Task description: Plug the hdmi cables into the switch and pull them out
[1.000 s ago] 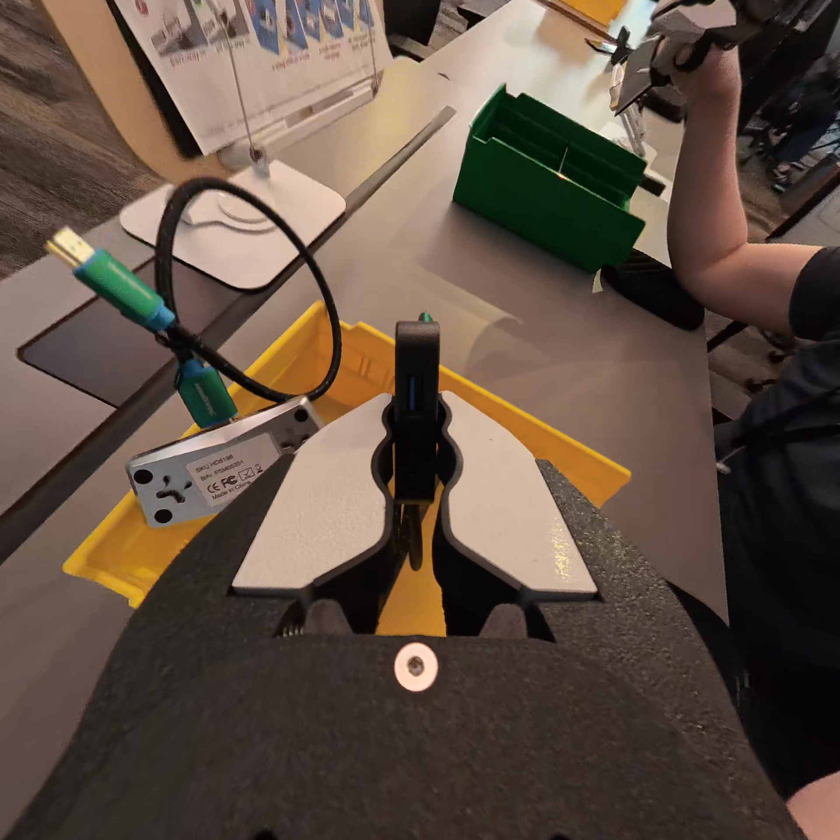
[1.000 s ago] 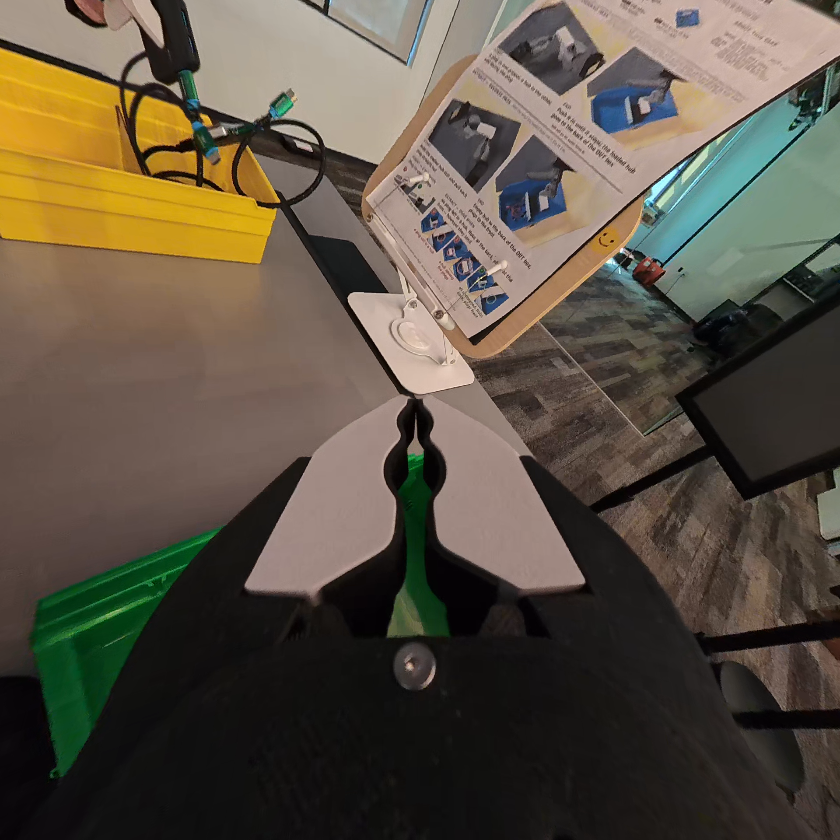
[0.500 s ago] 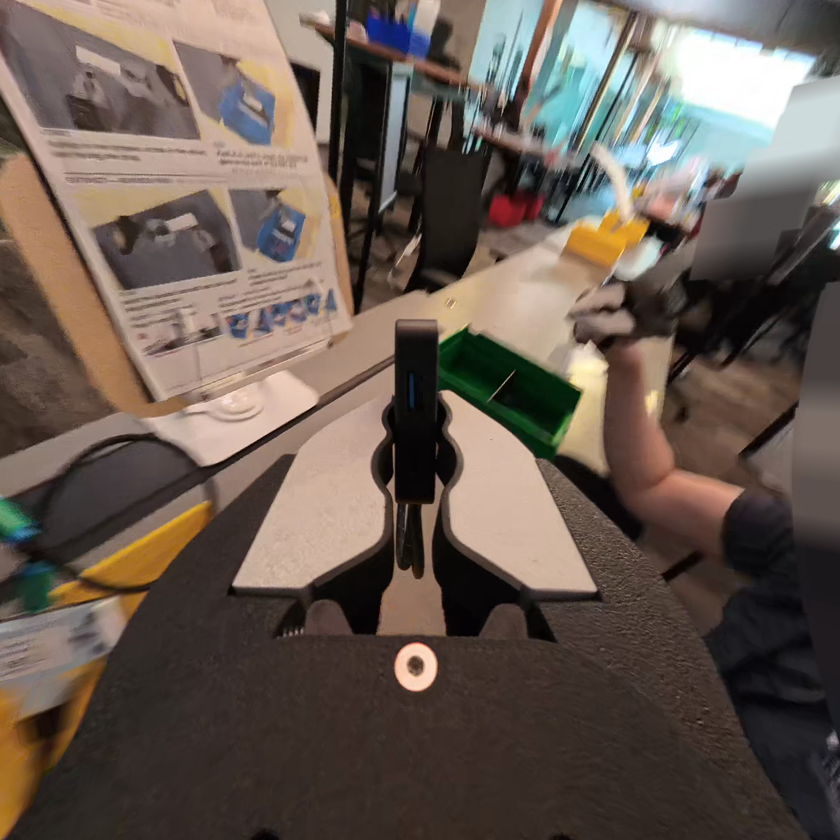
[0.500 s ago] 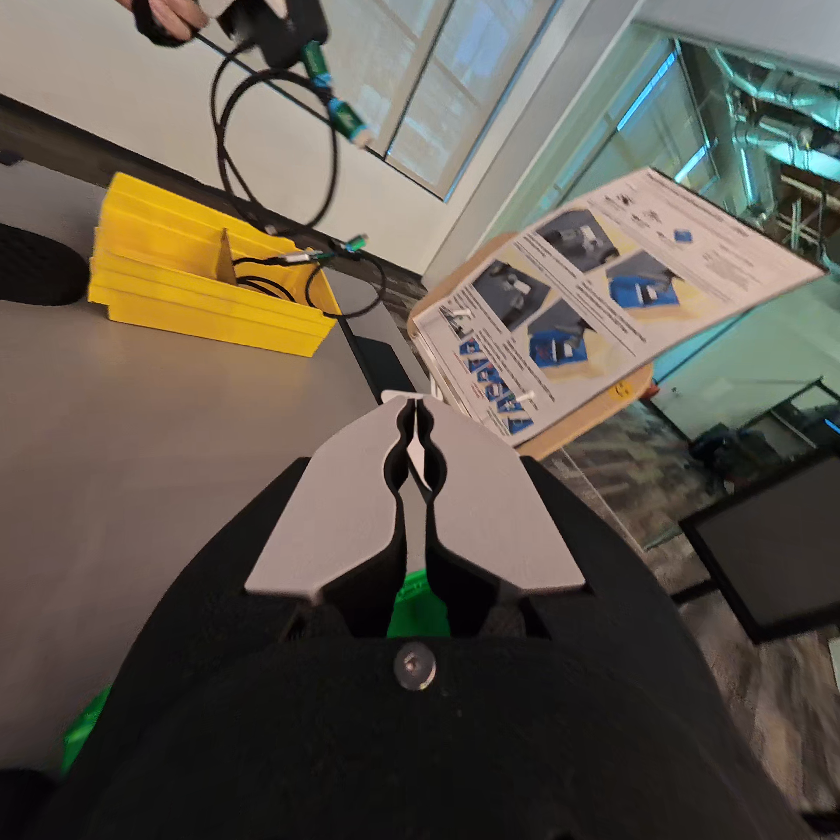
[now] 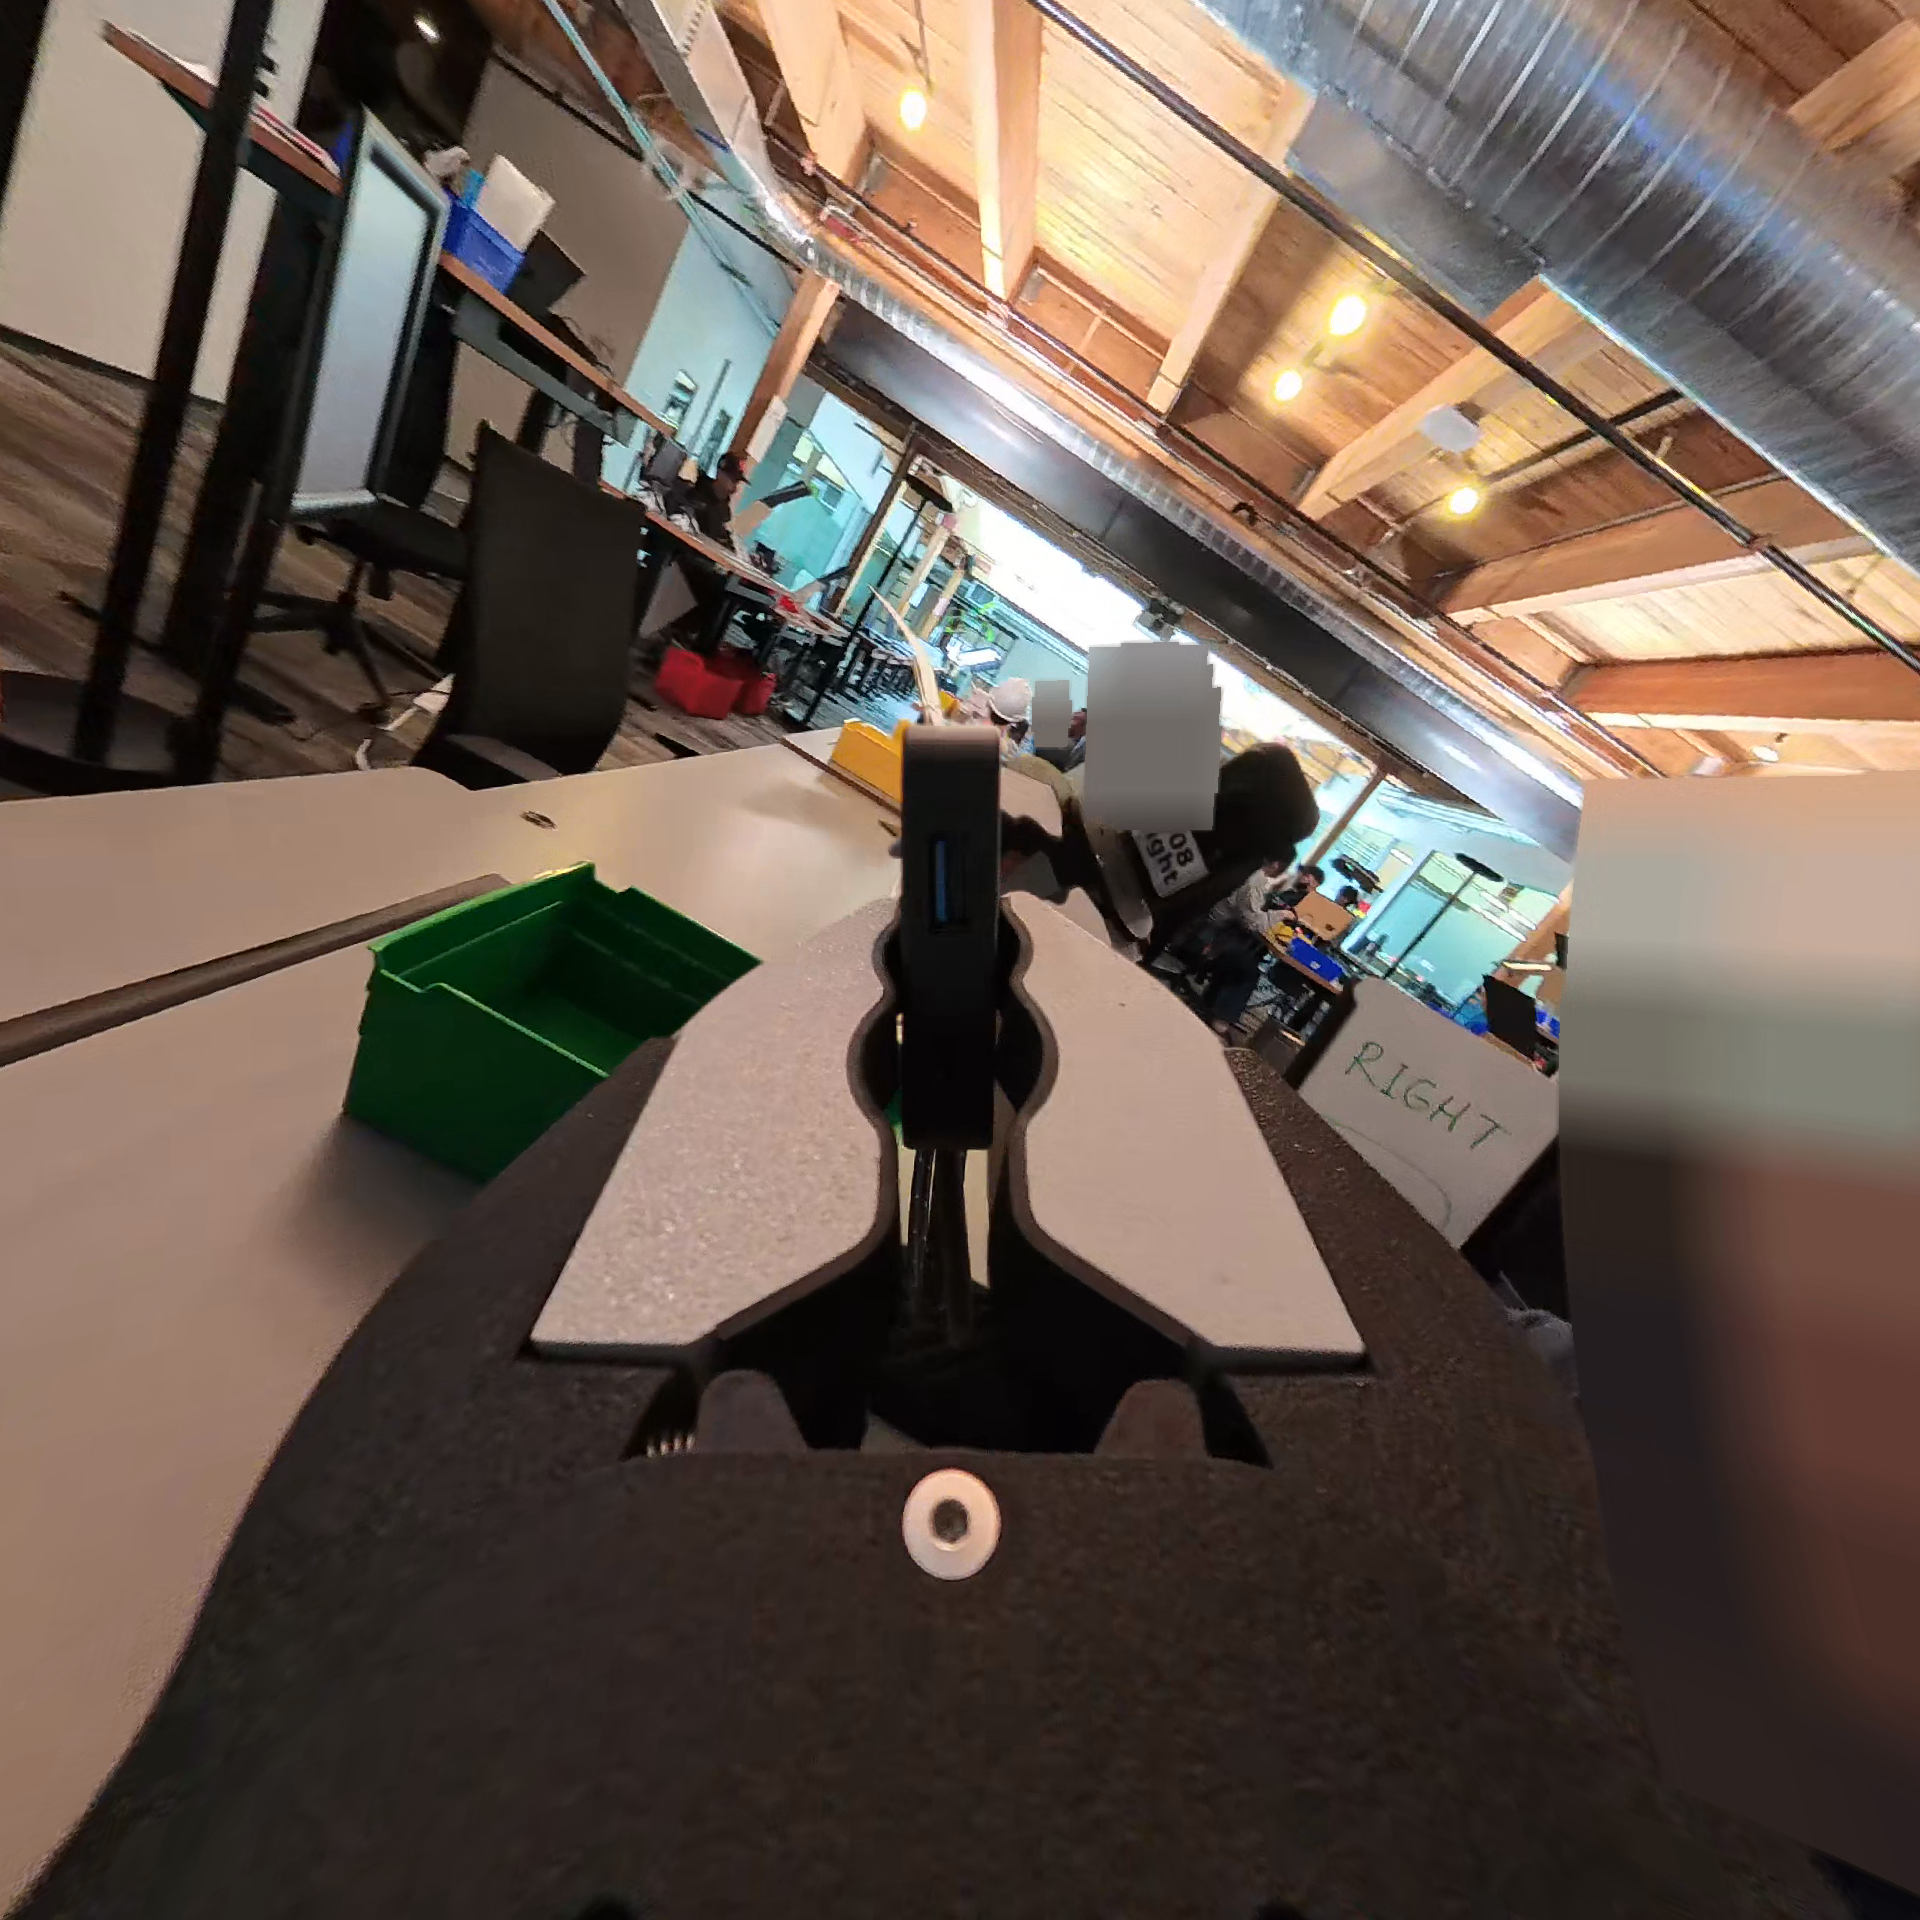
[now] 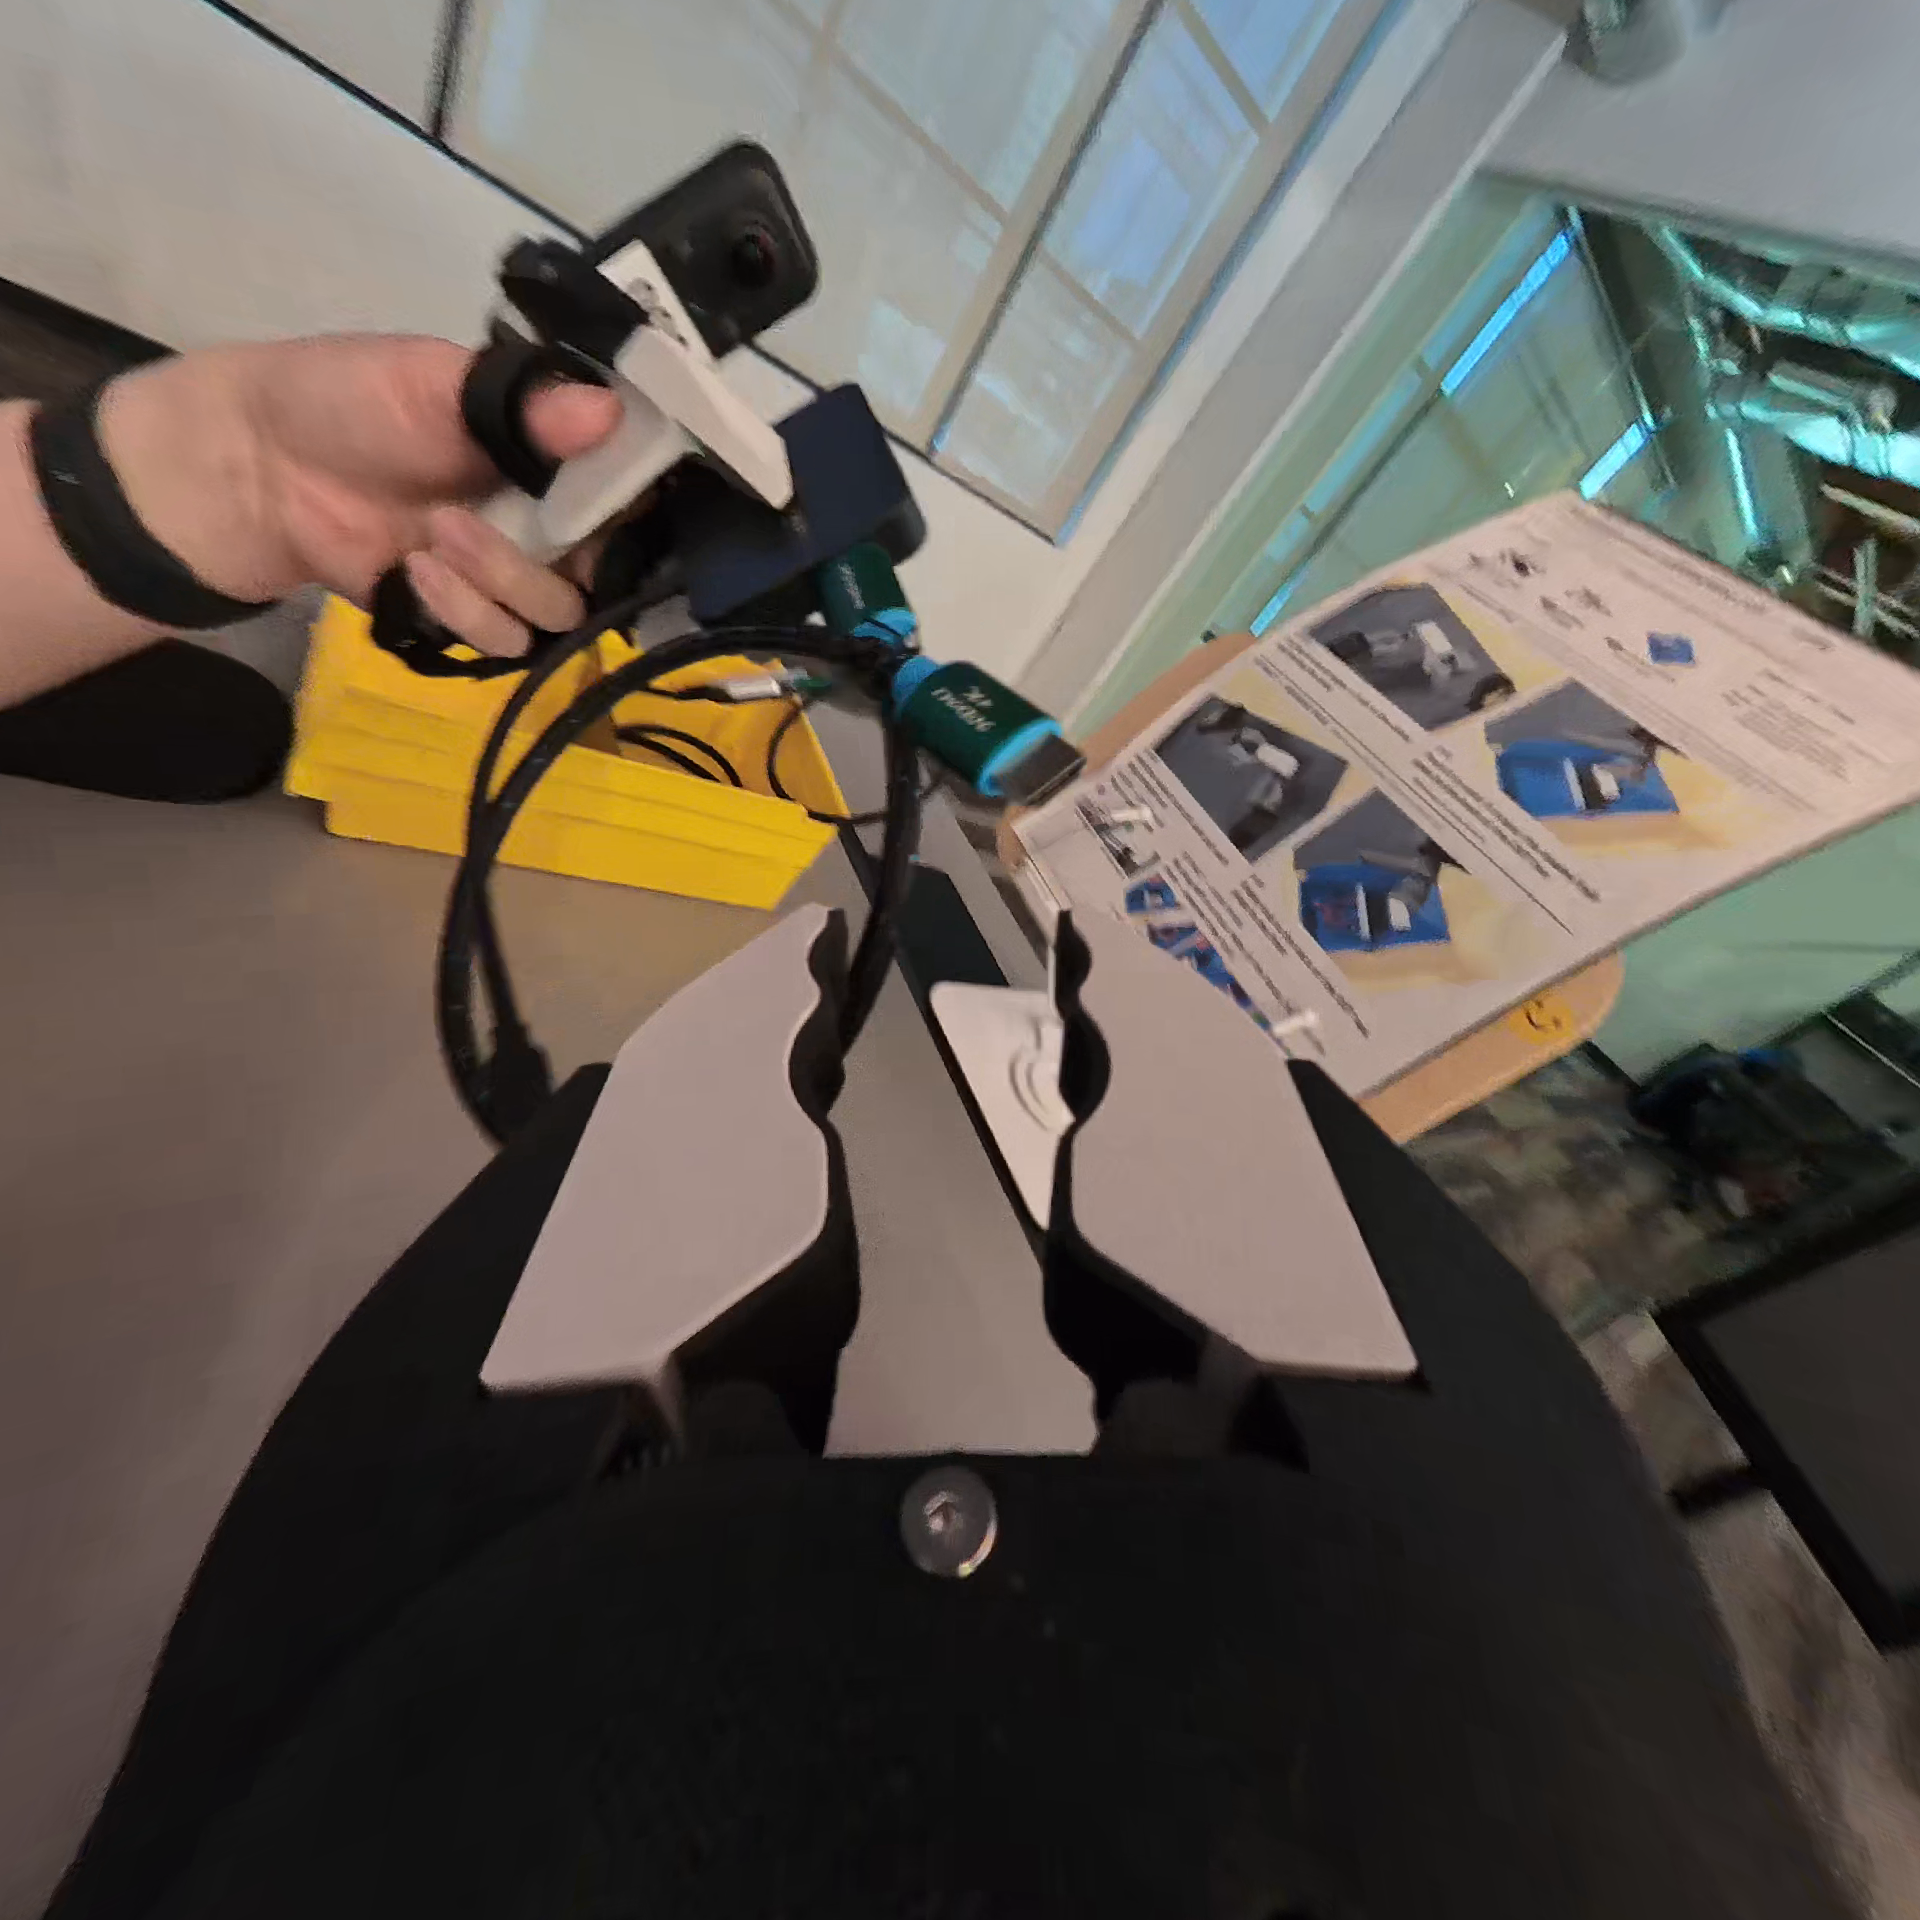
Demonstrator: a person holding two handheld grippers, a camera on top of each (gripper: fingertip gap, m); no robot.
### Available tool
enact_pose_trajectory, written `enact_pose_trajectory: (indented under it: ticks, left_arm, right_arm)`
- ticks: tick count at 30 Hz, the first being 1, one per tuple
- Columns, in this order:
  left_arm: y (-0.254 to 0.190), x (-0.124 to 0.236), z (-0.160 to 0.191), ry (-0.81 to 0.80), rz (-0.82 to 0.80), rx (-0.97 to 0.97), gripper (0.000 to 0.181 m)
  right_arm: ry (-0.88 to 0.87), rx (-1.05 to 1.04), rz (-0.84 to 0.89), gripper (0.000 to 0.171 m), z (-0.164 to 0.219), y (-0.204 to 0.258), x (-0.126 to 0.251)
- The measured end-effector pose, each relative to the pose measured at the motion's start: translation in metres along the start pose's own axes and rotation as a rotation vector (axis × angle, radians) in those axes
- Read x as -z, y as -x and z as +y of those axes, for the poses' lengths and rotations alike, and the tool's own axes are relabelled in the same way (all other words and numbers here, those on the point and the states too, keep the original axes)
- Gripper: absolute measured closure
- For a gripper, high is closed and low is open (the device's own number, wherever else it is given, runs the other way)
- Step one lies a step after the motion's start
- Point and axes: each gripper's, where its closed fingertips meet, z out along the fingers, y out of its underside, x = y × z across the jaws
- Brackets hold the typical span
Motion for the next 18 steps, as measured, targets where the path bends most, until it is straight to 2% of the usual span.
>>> enact_pose_trajectory:
  ticks: [2,5,9,12,13,14,15,18]
  left_arm:
    - [0.008,-0.008,0.006,0.014,0.002,-0.019,0.168]
    - [0.021,-0.014,0.015,0.047,-0.022,-0.056,0.167]
    - [0.029,-0.009,0.019,0.033,0.019,-0.025,0.168]
    - [0.036,-0.013,0.027,0.079,0.052,0.023,0.167]
    - [0.039,-0.015,0.031,0.089,0.052,0.030,0.167]
    - [0.042,-0.014,0.031,0.083,0.048,0.034,0.168]
    - [0.043,-0.014,0.031,0.083,0.061,0.034,0.167]
    - [0.043,-0.012,0.030,0.077,0.089,0.043,0.167]
  right_arm:
    - [0.077,-0.059,-0.003,0.124,0.015,0.000,-0.009]
    - [0.080,-0.265,-0.119,0.122,0.023,0.013,-0.024]
    - [0.136,-0.322,-0.160,0.138,0.045,0.019,-0.042]
    - [0.147,-0.369,-0.215,0.138,0.053,0.030,-0.054]
    - [0.149,-0.383,-0.233,0.143,0.054,0.034,-0.056]
    - [0.151,-0.408,-0.252,0.156,0.055,0.035,-0.057]
    - [0.135,-0.477,-0.311,0.168,0.052,0.041,-0.056]
    - [0.064,-0.782,-0.467,0.169,0.041,0.047,-0.055]
